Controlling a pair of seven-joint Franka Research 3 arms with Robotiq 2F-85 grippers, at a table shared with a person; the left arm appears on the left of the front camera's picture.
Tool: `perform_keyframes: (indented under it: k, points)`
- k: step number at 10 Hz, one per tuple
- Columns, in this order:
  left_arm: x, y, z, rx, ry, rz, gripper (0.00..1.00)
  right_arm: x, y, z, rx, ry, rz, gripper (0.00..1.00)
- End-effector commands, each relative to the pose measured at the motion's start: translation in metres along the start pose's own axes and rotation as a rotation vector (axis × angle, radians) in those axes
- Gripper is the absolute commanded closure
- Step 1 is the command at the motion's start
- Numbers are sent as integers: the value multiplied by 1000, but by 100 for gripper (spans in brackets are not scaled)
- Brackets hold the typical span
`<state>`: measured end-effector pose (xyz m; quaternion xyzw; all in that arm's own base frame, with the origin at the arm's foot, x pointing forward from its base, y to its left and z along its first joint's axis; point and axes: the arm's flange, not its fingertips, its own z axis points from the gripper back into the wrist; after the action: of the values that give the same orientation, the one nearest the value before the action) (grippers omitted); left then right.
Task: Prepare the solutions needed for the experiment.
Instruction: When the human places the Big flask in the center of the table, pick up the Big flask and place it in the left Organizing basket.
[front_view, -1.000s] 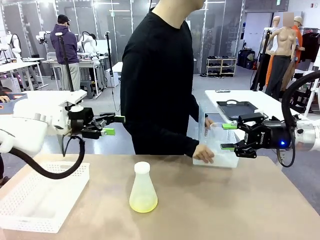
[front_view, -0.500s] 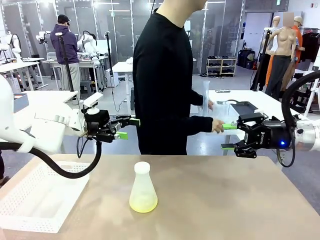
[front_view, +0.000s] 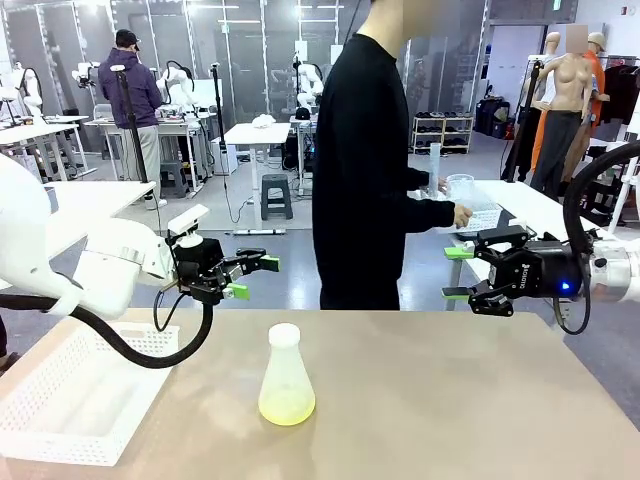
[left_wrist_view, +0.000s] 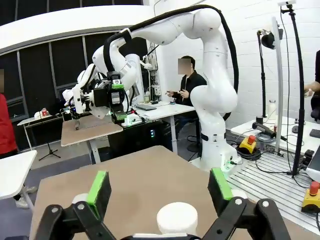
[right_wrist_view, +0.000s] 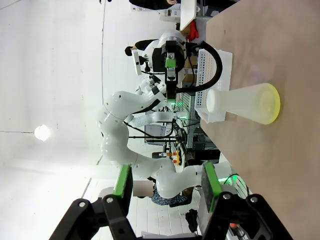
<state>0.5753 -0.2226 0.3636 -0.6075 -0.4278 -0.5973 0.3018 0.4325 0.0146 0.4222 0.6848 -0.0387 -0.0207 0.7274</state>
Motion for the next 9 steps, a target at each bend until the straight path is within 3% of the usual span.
perform_keyframes:
  k: [1, 4, 5, 9]
  points:
    - [8, -2, -3, 16, 6, -12, 0, 0, 1, 0, 6, 2, 8, 30]
    - [2, 0, 0, 1, 1, -4, 0, 0, 1, 0, 6, 2, 8, 30]
    - [-11, 7, 0, -49, -40, 6, 0, 0, 1, 0, 6, 2, 8, 30]
    - [-43, 21, -1, -117, -16, 9, 0, 0, 1, 0, 6, 2, 8, 30]
